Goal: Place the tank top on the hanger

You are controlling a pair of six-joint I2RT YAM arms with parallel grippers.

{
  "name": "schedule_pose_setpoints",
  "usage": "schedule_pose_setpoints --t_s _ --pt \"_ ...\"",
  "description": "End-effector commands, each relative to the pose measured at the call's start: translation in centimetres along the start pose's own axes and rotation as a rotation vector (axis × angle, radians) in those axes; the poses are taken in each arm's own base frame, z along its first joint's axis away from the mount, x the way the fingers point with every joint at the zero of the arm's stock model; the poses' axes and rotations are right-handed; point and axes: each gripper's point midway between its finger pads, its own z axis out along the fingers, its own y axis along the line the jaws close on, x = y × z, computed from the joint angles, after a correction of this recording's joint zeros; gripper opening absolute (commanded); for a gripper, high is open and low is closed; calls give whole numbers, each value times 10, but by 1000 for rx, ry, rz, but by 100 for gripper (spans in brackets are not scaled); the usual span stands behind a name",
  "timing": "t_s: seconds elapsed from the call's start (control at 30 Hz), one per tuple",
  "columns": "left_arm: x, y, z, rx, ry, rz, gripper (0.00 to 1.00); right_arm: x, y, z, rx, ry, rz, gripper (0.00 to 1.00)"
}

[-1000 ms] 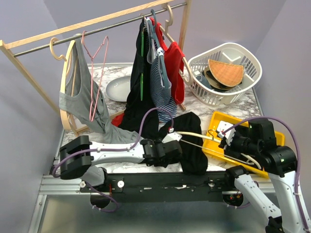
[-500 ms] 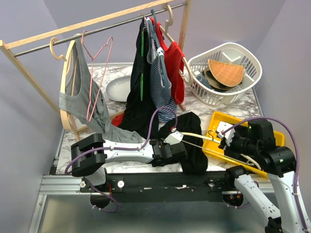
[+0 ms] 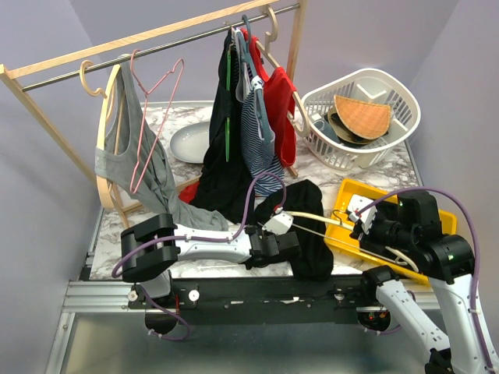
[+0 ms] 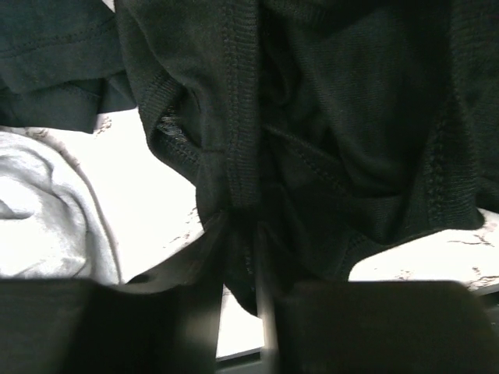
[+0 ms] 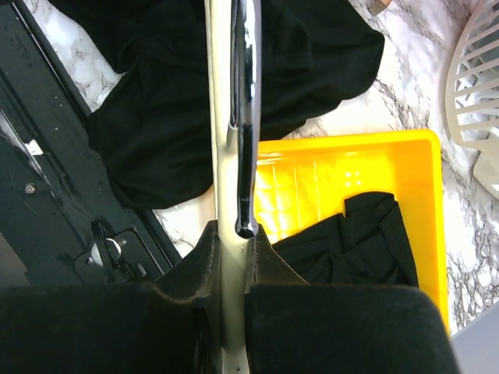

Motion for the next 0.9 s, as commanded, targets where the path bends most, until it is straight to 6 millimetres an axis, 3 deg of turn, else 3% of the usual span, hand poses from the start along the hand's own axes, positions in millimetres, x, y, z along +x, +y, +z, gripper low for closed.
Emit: schedule_pose_setpoints --t_s 0.0,0.2,0.47,0.53,0.57,0.6,0.63,0.73,0.87 --pt "-8 4 2 -48 -31 -1 16 -12 5 4 -39 -67 -2 1" --pt "-25 11 -19 -20 -84 -36 0 -11 11 7 -74 -70 -6 1" --pt "-31 18 -37 50 -140 -79 0 -16 15 6 -101 -90 -18 1" --pt "-34 10 -40 105 -155 -107 1 -18 15 5 -104 -94 -19 1" --pt "-31 9 -38 115 -151 -110 8 -18 13 5 -101 -94 -18 1" --pt "-29 5 -37 130 -144 -120 31 -18 14 5 -103 -93 -20 1" --pt "-30 2 -35 136 -152 -130 39 -18 13 6 -102 -89 -17 1" --pt "-25 -2 -23 109 -131 -127 55 -16 11 6 -89 -81 -13 1" --pt "-21 -5 -5 61 -117 -123 58 -16 11 5 -86 -78 -7 1"
